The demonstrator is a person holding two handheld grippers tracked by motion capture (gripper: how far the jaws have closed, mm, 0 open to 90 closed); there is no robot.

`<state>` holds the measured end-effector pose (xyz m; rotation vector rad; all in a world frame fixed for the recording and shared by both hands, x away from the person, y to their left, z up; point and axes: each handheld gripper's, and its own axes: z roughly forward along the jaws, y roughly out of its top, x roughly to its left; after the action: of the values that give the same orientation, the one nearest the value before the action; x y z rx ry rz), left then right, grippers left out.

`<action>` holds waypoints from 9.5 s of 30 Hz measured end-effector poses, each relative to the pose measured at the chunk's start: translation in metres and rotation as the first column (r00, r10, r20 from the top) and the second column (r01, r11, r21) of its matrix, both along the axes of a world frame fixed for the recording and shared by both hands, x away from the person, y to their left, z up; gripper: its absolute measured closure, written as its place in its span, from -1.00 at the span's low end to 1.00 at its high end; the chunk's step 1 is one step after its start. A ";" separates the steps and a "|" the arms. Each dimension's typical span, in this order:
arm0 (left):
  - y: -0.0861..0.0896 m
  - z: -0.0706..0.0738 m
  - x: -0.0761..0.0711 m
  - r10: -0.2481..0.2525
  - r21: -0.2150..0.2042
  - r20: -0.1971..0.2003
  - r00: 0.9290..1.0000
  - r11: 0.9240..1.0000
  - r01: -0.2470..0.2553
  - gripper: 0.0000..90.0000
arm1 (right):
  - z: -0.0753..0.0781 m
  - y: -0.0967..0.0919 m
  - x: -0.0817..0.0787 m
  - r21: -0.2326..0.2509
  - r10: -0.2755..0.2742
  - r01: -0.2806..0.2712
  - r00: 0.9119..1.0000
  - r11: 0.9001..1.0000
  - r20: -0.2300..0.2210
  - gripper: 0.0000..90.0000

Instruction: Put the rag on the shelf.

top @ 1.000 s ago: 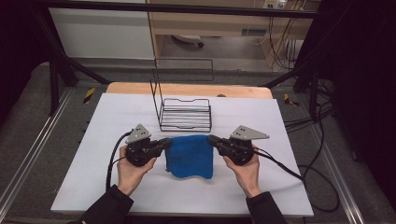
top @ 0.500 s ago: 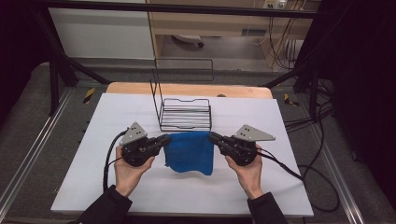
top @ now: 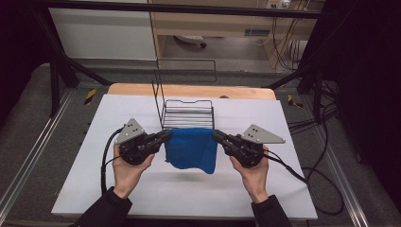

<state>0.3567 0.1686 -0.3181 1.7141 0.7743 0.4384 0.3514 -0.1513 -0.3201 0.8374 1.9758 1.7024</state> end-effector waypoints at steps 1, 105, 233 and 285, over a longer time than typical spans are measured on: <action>0.000 0.001 0.000 -0.001 -0.004 0.004 1.000 1.000 0.001 0.86 | 0.002 0.000 0.000 0.000 -0.002 0.002 1.000 1.000 0.004 0.90; 0.002 0.162 0.079 0.170 -0.240 0.288 0.942 0.966 -0.101 0.88 | 0.171 0.030 0.085 0.076 -0.188 0.173 0.933 0.982 0.307 0.91; 0.028 0.103 0.099 0.039 0.022 0.082 0.996 0.999 -0.041 0.62 | 0.085 0.030 0.114 -0.201 0.008 0.003 0.998 0.980 0.055 0.89; 0.001 0.054 0.119 0.012 0.201 -0.034 0.999 0.980 -0.005 0.97 | 0.046 0.023 0.124 -0.216 -0.004 -0.009 0.998 0.976 -0.056 0.86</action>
<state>0.4760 0.1692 -0.2639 1.9109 0.7843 0.5074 0.4756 -0.1283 -0.2739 0.8124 2.1527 1.4457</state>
